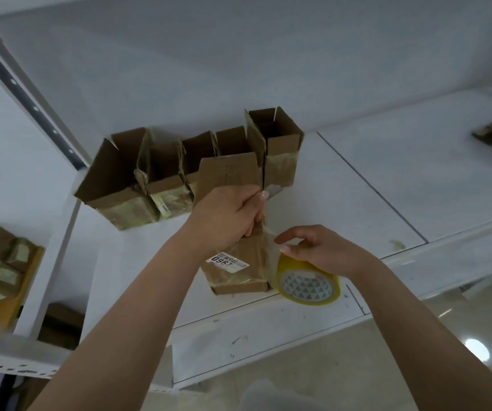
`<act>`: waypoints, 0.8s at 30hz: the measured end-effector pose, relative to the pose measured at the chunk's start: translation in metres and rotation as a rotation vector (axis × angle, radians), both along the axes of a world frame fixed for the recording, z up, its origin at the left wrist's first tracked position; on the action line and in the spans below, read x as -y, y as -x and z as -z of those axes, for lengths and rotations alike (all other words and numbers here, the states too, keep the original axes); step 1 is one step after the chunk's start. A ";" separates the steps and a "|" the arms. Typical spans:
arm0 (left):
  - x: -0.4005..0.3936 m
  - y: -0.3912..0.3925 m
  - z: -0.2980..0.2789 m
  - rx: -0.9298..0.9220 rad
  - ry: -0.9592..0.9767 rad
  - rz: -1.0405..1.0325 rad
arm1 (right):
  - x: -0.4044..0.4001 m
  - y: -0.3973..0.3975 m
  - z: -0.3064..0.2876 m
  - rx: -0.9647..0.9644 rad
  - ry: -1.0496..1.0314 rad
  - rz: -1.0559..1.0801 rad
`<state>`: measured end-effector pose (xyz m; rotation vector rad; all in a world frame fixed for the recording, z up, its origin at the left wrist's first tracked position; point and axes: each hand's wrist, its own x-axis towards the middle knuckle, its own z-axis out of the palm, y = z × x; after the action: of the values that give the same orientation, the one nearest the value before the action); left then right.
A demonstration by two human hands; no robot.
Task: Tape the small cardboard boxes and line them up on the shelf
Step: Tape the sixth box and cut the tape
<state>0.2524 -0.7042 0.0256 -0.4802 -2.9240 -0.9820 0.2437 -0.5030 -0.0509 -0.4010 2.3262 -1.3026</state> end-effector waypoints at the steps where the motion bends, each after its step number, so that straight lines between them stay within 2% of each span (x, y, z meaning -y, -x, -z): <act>1: 0.000 -0.001 -0.002 0.006 0.018 0.007 | 0.001 0.000 0.000 0.001 0.003 0.004; 4: 0.001 -0.004 -0.015 0.095 0.121 0.088 | -0.006 -0.002 -0.002 -0.013 0.033 0.046; 9: -0.013 -0.008 -0.037 0.196 0.536 0.221 | -0.016 -0.009 -0.004 -0.056 0.071 0.153; 14: -0.039 -0.002 -0.039 0.170 0.829 0.162 | -0.020 -0.019 -0.013 -0.130 0.024 0.221; 17: -0.048 0.000 -0.036 0.065 1.009 0.144 | -0.021 -0.027 -0.020 -0.181 0.015 0.249; 20: -0.055 -0.002 -0.034 0.006 1.116 0.139 | -0.016 -0.033 -0.024 -0.225 -0.028 0.259; 24: -0.053 -0.003 -0.031 -0.022 1.104 0.090 | -0.012 -0.034 -0.026 -0.226 -0.041 0.276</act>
<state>0.2557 -0.6515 0.0564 -0.5920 -3.1537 0.7416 0.2781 -0.4909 -0.0248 -0.2285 2.6688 -1.3923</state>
